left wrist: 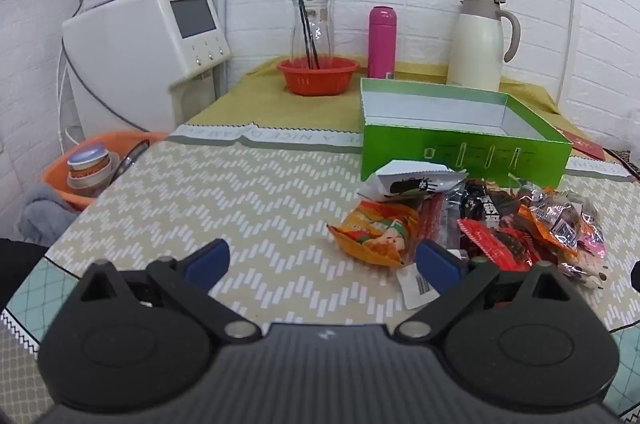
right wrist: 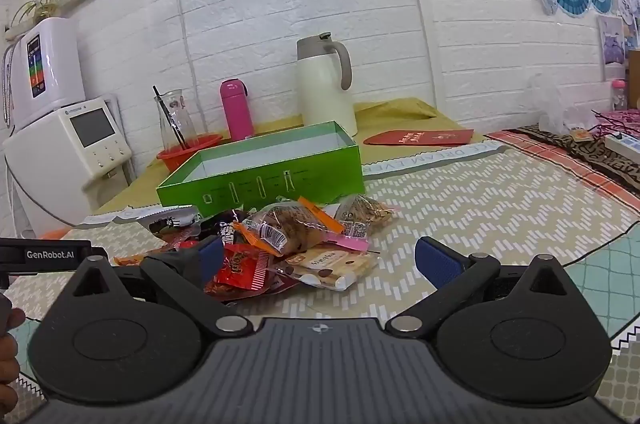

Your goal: Organize snacks

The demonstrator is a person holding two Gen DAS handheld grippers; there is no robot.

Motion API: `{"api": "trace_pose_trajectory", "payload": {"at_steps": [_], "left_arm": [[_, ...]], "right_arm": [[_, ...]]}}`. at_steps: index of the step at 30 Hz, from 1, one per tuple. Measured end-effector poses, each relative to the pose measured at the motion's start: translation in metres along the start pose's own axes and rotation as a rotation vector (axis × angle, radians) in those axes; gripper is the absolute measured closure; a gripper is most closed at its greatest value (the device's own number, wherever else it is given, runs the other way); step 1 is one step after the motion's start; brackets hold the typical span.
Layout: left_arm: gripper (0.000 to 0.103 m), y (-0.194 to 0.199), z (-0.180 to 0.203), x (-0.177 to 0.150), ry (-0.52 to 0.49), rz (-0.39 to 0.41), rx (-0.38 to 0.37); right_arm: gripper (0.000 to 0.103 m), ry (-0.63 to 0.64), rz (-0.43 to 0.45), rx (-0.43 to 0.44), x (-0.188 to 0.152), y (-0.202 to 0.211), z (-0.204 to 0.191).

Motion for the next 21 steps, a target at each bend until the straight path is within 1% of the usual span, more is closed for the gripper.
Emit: {"api": "trace_pose_trajectory", "payload": {"at_steps": [2,3,4,6,8,9,10,11,12,14,16,18,19,21], "left_arm": [[0.006,-0.005,-0.001,-0.002,0.021,-0.031,-0.017],[0.006,-0.013,-0.009,-0.004,0.046,-0.08,-0.034],[0.006,-0.016,-0.011,-0.005,0.057,-0.101,-0.049],[0.006,-0.007,-0.006,-0.004,0.013,-0.003,-0.06],[0.006,-0.002,-0.001,-0.001,0.007,0.061,-0.075],[0.006,0.0,0.0,0.0,0.015,0.083,-0.099],[0.006,0.002,0.002,0.0,0.025,0.088,-0.121],[0.006,0.0,0.002,-0.001,0.04,0.069,-0.132],[0.006,-0.004,0.001,-0.003,0.054,0.017,-0.126],[0.006,-0.011,0.002,-0.008,0.054,-0.052,-0.107],[0.006,-0.012,0.0,-0.01,0.03,-0.051,-0.057],[0.006,-0.01,-0.002,-0.012,-0.009,-0.033,-0.007],[0.006,-0.008,-0.001,-0.011,-0.025,-0.025,0.005],[0.006,-0.007,-0.002,-0.011,-0.032,-0.012,-0.002]], "right_arm": [[0.0,-0.003,0.013,-0.001,0.0,0.004,-0.001],[0.0,-0.003,0.02,-0.003,0.0,0.007,-0.003],[0.0,-0.022,0.013,-0.012,0.002,0.008,0.001],[0.0,-0.03,0.01,-0.037,0.003,0.001,0.006],[0.0,-0.019,0.052,-0.056,0.008,0.006,0.005],[0.0,-0.006,0.072,-0.07,0.01,0.008,0.003],[0.0,-0.002,0.079,-0.075,0.011,0.008,0.004],[0.0,0.0,0.082,-0.075,0.011,0.008,0.004],[0.0,-0.003,0.083,-0.07,0.011,0.008,0.005],[0.0,-0.008,0.079,-0.063,0.01,0.009,0.004],[0.0,-0.002,0.068,-0.063,0.009,0.007,0.003],[0.0,0.009,0.065,-0.061,0.007,0.007,0.002],[0.0,0.012,0.066,-0.061,0.006,0.006,0.002],[0.0,0.018,0.066,-0.048,0.005,0.007,0.0]]}}
Point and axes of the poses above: each gripper's, at about its wrist camera, not at the fingertips, and y roughly against the way its jaws point, z to its right, x to its top, the point moved 8 cm from there along -y, roughly the way its jaws point, and after that the axes turned 9 degrees about -y, right-handed, at the moved point
